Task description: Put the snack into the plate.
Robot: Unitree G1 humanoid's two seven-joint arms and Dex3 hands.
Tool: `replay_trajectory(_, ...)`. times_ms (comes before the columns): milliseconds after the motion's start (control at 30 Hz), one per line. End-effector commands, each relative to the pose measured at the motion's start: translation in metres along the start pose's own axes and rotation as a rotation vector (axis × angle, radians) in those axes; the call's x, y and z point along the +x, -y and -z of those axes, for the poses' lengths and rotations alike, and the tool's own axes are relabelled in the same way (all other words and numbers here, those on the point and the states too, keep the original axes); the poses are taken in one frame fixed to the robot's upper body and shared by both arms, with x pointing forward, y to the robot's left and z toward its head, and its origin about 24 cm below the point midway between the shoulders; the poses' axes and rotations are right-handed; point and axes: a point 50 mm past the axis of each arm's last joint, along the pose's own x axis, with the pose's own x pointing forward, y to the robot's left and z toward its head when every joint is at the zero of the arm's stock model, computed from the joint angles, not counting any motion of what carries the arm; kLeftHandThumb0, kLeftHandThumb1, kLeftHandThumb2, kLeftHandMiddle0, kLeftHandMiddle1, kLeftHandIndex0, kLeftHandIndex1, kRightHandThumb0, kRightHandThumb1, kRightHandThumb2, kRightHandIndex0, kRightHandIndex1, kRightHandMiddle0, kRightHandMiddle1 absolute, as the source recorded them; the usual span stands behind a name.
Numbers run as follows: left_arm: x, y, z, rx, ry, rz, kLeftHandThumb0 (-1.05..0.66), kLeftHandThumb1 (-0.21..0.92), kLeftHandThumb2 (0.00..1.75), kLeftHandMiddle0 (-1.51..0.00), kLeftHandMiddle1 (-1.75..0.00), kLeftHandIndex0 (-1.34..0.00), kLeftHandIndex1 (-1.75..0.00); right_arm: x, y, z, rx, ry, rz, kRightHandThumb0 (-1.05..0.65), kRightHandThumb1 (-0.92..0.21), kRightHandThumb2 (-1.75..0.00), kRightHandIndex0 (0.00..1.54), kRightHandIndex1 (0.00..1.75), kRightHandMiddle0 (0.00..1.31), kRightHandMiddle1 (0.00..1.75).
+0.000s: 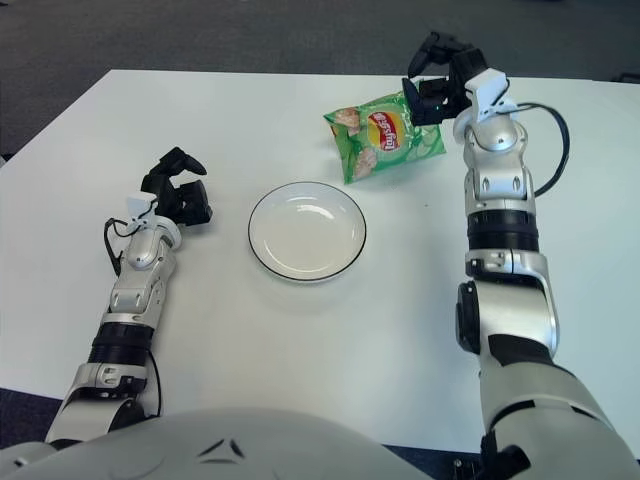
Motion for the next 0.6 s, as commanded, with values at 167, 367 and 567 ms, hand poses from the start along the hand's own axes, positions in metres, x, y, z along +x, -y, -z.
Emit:
replay_trajectory(167,-0.033,-0.003,0.046,-0.010,-0.192,-0.033,-0.51,0.25,1.40,-1.36,-1.75,-0.67,-1.75,0.013,-0.003,-0.020,-0.374,0.187,0.005,-0.46,-0.38,-1.23,1.06,1.75,0.56,1.75)
replay_trajectory(367,-0.034,-0.003,0.046,-0.003,-0.194,-0.037,-0.52,0.22,1.43,-1.34,-1.75,-0.69,-1.75,0.016,-0.003,-0.020,-0.586,0.230,-0.029,-0.42,-0.51,-1.06,0.76,1.75,0.45,1.75)
replay_trajectory(567,-0.035,-0.003,0.046,0.004,-0.193,-0.042,-0.53,0.21,1.45,-1.34,-1.75,-0.70,-1.75,0.023,-0.007,-0.016,-0.719,0.225,-0.139,-0.63,-0.66,-0.83,0.20,1.66,0.15,1.69)
